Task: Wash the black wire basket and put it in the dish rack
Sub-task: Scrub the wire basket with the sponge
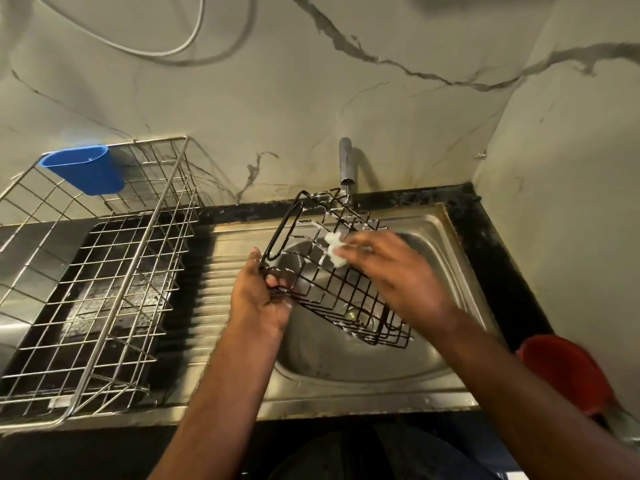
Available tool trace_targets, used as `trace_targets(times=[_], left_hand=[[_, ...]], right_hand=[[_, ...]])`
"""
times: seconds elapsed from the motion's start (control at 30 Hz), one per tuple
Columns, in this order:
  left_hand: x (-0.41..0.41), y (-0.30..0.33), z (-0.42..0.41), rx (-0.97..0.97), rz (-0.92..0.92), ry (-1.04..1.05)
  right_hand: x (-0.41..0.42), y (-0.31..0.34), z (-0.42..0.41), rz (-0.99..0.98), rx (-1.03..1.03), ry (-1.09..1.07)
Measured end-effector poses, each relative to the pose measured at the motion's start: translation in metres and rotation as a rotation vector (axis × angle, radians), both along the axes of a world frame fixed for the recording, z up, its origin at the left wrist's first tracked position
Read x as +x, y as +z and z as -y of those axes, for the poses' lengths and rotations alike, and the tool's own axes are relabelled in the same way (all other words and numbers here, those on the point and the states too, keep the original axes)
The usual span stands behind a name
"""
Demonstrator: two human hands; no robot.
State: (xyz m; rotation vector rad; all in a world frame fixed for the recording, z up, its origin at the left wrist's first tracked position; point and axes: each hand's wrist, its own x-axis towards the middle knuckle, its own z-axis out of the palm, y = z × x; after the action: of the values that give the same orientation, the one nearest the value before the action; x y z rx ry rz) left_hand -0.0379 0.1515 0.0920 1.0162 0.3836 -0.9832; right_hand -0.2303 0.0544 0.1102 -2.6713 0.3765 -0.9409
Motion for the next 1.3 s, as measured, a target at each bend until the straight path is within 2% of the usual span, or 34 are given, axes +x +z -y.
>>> trace_targets(times=[0.13,0.23,0.27,0.33,0.4,0.43,0.53,0.6,0.67,0.77,0.83,0.9,1.03,1.13,1.23,1.3], left_hand=[[0.001,-0.004,-0.002,-0.031,0.011,0.009],[0.007,-0.008,-0.003,-0.060,0.002,-0.002],[0.009,-0.010,-0.003,-0.064,0.003,0.001],[0.009,-0.008,-0.003,-0.057,-0.002,0.014],[0.009,-0.006,-0.004,-0.065,-0.016,0.036],[0.008,-0.004,-0.006,-0.069,-0.011,0.035],[0.006,-0.001,-0.009,-0.069,0.025,0.016],[0.005,-0.002,-0.011,-0.071,0.035,0.037],[0.005,-0.003,-0.011,-0.074,0.034,0.068],[0.004,-0.008,-0.010,-0.087,0.023,0.106],[0.004,-0.010,-0.011,-0.099,0.023,0.115],[0.003,-0.012,-0.014,-0.105,0.022,0.122],[0.000,-0.011,-0.022,-0.101,0.042,0.137],[0.000,-0.013,-0.026,-0.090,0.041,0.153],[-0.002,-0.015,-0.025,-0.077,0.032,0.147],[-0.006,-0.019,-0.025,-0.079,0.016,0.153]], right_hand=[[0.003,0.014,0.018,0.130,0.303,-0.248],[0.006,0.020,0.001,0.148,0.420,-0.103],[0.006,0.020,-0.007,0.102,0.378,-0.007],[0.003,0.018,-0.019,-0.031,0.171,0.154],[0.001,0.011,-0.013,-0.094,0.004,0.184],[0.000,0.009,-0.007,-0.079,0.026,0.135],[-0.001,0.009,0.012,0.043,0.283,-0.149],[-0.001,0.008,0.016,0.076,0.403,-0.252],[-0.001,0.007,0.004,0.043,0.392,-0.171],[-0.003,0.005,-0.016,-0.021,0.225,0.139],[-0.003,0.001,-0.013,-0.004,0.229,0.210],[-0.003,-0.007,-0.005,0.046,0.318,0.100],[-0.008,-0.023,0.017,0.083,0.537,-0.325],[-0.004,-0.024,0.006,0.078,0.562,-0.476],[0.011,-0.015,-0.032,0.165,0.512,-0.255],[0.015,-0.012,-0.051,0.154,0.348,-0.031]])
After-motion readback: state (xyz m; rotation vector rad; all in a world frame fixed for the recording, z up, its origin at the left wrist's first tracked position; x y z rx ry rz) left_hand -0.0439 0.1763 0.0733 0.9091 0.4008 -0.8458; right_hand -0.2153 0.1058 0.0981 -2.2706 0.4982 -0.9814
